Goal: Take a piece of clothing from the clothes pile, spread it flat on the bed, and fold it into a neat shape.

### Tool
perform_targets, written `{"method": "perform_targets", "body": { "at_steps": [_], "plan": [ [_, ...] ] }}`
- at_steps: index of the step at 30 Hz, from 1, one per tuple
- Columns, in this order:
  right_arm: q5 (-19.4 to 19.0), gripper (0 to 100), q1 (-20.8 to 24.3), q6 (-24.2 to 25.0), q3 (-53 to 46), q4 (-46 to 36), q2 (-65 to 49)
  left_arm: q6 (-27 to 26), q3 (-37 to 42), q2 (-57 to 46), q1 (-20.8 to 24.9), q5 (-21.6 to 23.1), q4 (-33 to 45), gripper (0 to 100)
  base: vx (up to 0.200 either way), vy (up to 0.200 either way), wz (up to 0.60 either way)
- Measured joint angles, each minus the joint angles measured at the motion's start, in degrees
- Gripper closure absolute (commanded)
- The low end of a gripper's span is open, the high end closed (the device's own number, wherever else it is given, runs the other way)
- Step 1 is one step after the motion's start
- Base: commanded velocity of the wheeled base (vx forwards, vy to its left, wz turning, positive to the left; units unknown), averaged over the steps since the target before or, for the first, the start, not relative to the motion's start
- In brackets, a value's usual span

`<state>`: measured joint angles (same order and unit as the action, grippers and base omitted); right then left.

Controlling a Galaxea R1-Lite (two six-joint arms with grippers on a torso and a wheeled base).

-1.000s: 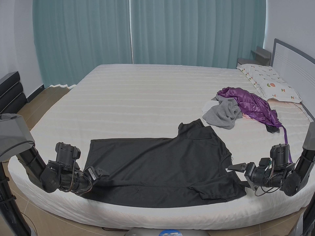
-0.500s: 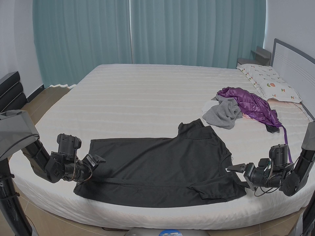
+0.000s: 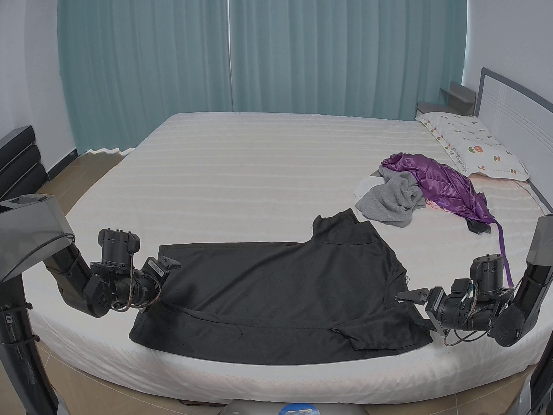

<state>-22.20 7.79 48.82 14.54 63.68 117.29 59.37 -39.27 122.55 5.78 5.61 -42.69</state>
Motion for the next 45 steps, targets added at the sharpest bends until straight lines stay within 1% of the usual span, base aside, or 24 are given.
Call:
{"method": "perform_targets", "body": {
  "at_steps": [7, 14, 16, 19, 22, 25, 31, 32, 40, 45],
  "plan": [
    [0.0, 0, -0.2, 0.1, -0.4, 1.3, 0.3, 0.9, 0.3, -2.2, -1.8, 0.1, -0.1, 0, 0.0, 0.0, 0.0],
    [0.0, 0, -0.2, 0.0, -0.6, 1.5, 0.3, -1.6, 1.4, -4.9, -4.1, 0.9, 0.1, 0, 0.0, 0.0, 0.0],
    [0.0, 0, -0.3, 0.0, -0.7, 1.5, 0.4, -3.4, 1.9, -5.1, -4.3, 1.0, 0.2, 0, 0.0, 0.0, 0.0],
    [0.0, 0, -0.3, 0.0, -0.7, 1.5, 0.4, -9.1, 3.2, -5.0, -4.4, 0.9, 0.3, 0, 0.0, 0.0, 0.0],
    [0.1, 0, -0.4, 0.0, -0.7, 1.5, 0.4, -13.0, 4.5, -4.7, -4.4, 0.6, 1.6, 0, 0.0, 0.0, 0.0],
    [0.1, 0, -0.4, 0.0, -0.7, 1.5, 0.5, -14.5, 5.2, -4.1, -4.3, 0.4, 4.1, 0, 0.0, 0.0, 0.0],
    [0.1, 0, -0.4, 0.0, -0.7, 1.5, 0.5, -14.8, 4.7, -2.2, -3.9, 0.1, 4.1, 0, 0.0, 0.0, 0.0],
    [0.1, 0, -0.4, 0.0, -0.7, 1.5, 0.5, -14.9, 4.4, -1.8, -3.8, 0.0, 4.1, 100, 0.0, 0.0, 0.0],
    [0.2, 0, -0.5, -0.2, -0.7, 1.8, 1.0, -15.0, 3.7, 0.3, -3.7, -0.5, 4.3, 100, 0.0, 0.0, 0.0],
    [0.3, 0, -0.9, -0.9, -0.7, 4.1, 1.6, -14.8, 4.4, -0.2, -3.9, -0.6, 4.6, 100, 0.0, 0.0, 0.0]
  ]
}}
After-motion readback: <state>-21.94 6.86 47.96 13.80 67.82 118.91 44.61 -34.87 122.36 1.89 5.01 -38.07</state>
